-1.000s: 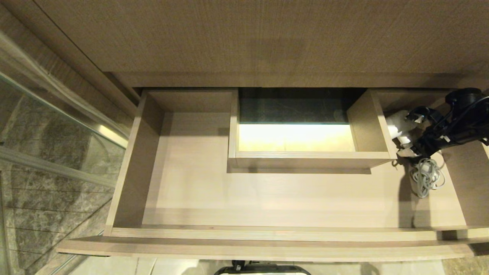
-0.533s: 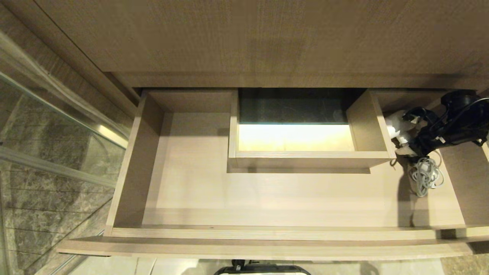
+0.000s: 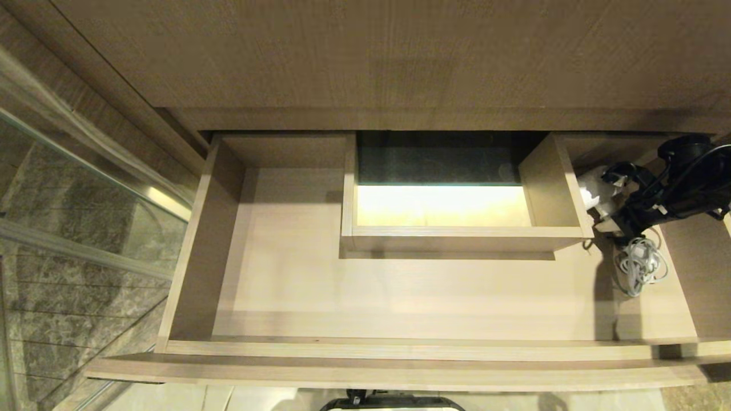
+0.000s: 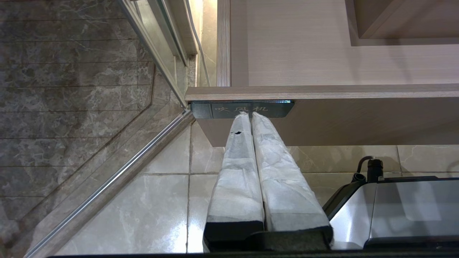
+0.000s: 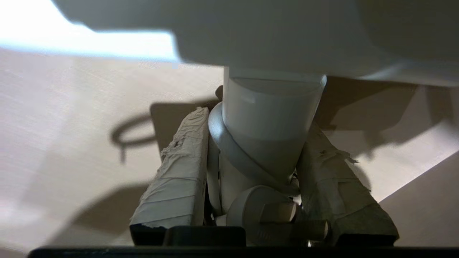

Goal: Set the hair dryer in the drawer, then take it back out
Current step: Take the hairdryer out

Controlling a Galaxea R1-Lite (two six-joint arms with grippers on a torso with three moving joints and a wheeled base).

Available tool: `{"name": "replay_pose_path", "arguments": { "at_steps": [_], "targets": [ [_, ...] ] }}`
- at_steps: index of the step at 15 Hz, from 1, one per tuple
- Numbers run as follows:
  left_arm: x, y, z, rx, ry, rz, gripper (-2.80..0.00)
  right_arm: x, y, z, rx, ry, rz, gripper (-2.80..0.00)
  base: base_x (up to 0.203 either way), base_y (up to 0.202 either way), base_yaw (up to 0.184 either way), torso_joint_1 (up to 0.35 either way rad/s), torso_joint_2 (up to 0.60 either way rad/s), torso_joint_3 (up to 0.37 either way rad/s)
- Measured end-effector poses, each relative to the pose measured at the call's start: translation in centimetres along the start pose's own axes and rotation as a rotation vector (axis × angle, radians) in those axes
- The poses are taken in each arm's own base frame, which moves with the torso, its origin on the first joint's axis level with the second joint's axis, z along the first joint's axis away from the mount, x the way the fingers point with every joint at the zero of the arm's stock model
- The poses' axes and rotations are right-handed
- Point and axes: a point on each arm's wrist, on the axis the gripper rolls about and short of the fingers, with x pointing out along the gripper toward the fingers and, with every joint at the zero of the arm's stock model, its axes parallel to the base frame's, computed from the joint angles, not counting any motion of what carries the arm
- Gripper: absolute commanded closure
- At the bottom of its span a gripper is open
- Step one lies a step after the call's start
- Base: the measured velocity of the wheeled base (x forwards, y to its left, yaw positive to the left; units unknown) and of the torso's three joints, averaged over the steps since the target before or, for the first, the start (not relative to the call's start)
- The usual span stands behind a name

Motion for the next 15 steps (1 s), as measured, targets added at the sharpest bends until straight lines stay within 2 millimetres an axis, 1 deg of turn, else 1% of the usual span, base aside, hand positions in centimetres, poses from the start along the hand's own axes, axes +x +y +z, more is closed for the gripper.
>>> {"name": "replay_pose_path", "arguments": {
  "at_steps": [3,8,10,13,15],
  "targets": [
    [0.0,0.0,0.0,0.000,0.000,0.000,0.00,-1.7,0.3,0.3,0.000,-0.005,-0.004,0.00,0.000,0.000,0.000,0.000,0.00,0.000],
    [0.0,0.0,0.0,0.000,0.000,0.000,0.00,-5.4,0.9,1.1,0.005,-0.039,-0.035,0.00,0.000,0.000,0.000,0.000,0.00,0.000],
    [0.0,0.0,0.0,0.000,0.000,0.000,0.00,-7.5,1.0,1.6,0.044,-0.067,-0.062,0.00,0.000,0.000,0.000,0.000,0.00,0.000],
    [0.0,0.0,0.0,0.000,0.000,0.000,0.00,-11.3,1.5,2.3,0.085,-0.120,-0.110,0.00,0.000,0.000,0.000,0.000,0.00,0.000],
    [0.0,0.0,0.0,0.000,0.000,0.000,0.00,-14.0,2.1,2.2,0.090,-0.140,-0.139,0.00,0.000,0.000,0.000,0.000,0.00,0.000]
  ]
}}
